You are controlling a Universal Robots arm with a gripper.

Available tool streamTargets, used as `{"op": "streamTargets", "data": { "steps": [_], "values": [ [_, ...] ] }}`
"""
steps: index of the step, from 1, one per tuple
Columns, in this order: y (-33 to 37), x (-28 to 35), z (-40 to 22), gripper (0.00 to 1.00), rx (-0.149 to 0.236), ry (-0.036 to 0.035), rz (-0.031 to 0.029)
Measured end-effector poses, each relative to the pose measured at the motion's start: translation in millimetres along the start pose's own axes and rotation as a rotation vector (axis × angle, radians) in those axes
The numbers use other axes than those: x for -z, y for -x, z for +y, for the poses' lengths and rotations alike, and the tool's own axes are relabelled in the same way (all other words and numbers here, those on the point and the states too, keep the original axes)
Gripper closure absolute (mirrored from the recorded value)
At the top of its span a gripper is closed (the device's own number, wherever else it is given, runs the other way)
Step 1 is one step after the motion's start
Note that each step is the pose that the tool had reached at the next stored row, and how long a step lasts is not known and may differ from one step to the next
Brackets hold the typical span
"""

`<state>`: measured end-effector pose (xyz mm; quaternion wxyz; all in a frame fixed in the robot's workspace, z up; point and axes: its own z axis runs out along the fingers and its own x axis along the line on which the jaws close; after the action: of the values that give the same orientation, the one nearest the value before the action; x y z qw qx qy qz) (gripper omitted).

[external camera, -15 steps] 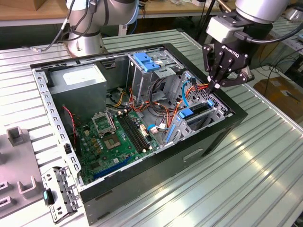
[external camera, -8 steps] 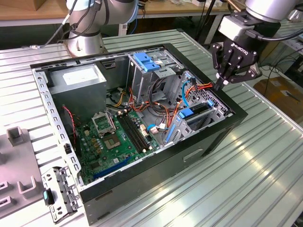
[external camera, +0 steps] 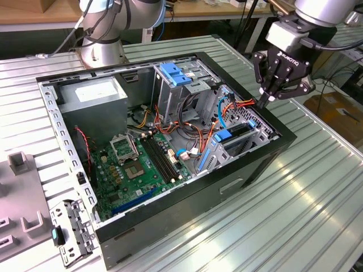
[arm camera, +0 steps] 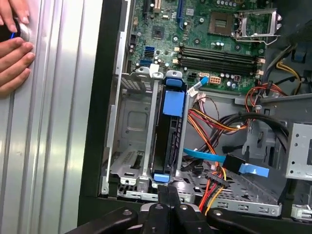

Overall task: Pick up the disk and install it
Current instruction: 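Insert the first disk wire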

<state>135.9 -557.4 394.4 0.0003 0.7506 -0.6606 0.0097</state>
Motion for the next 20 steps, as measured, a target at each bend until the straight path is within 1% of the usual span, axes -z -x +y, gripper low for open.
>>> {"op": "streamTargets", "data": {
  "steps": [5, 8, 9, 11, 12, 18, 20],
  "values": [
    [4.7, -0.2, -5.4, 0.88, 0.015, -0.0003, -0.0002],
    [11.6, -0.2, -12.5, 0.88, 0.024, -0.0004, -0.0001],
    [13.1, -0.3, -13.9, 0.88, 0.028, -0.0004, -0.0003],
    [13.3, -0.3, -15.4, 0.88, 0.040, -0.0005, -0.0002],
    [13.3, -0.3, -15.6, 0.88, 0.065, -0.0010, -0.0006],
    [13.2, -0.6, -16.0, 0.88, 0.172, -0.0026, -0.0020],
    [13.2, -0.6, -16.3, 0.88, 0.190, -0.0029, -0.0023]
  ]
}}
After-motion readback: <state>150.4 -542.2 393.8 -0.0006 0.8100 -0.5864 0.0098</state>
